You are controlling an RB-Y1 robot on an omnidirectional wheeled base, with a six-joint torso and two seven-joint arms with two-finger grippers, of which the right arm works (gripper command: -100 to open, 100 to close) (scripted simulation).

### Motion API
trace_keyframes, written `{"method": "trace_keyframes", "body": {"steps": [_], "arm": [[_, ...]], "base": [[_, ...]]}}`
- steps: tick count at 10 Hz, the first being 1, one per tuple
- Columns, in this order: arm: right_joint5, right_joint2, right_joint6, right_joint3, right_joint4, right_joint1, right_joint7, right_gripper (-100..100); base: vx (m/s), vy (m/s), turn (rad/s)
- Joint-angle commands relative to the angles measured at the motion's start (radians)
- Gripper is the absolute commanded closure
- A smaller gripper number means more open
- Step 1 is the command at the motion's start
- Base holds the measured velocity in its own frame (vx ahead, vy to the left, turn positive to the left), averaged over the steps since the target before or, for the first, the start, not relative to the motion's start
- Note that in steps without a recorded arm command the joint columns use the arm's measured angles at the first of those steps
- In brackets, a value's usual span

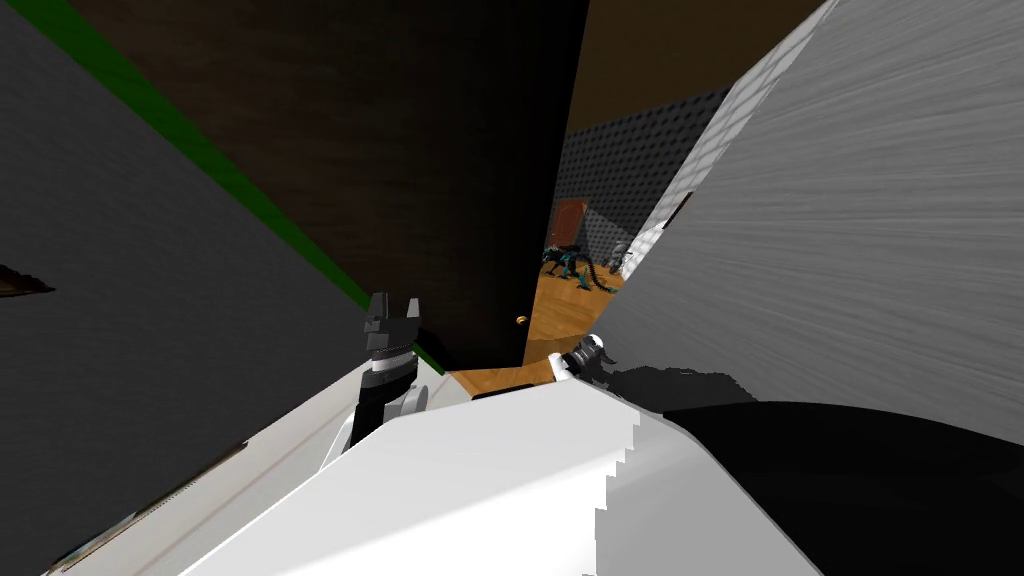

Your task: Push the door open

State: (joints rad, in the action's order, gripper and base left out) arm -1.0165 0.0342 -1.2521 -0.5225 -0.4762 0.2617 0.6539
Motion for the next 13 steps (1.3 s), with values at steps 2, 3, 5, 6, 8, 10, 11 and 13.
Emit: {"method": "trace_keyframes", "body": {"steps": [2,3,5,6,8,10,11,13], "arm": [[-0.049,0.023,-0.05,-0.044,0.017,0.01,0.006,100],[-0.049,0.023,-0.05,-0.044,0.017,0.01,0.006,100],[-0.069,0.025,-0.065,-0.062,0.016,0.011,0.012,100],[-0.09,0.026,-0.08,-0.08,0.016,0.012,0.019,100],[-0.109,0.026,-0.095,-0.097,0.015,0.014,0.025,100],[-0.136,0.024,-0.115,-0.12,0.014,0.016,0.033,100],[-0.143,0.022,-0.12,-0.126,0.013,0.016,0.035,100],[-0.165,0.018,-0.136,-0.145,0.013,0.018,0.042,100]], "base": [[0.051,-0.129,0.196],[0.029,-0.134,0.062],[0.002,-0.082,0.05],[0.028,-0.153,0.178],[0.021,-0.118,0.104],[0.015,-0.111,0.097],[0.009,-0.138,0.136],[0.029,-0.129,0.116]]}}
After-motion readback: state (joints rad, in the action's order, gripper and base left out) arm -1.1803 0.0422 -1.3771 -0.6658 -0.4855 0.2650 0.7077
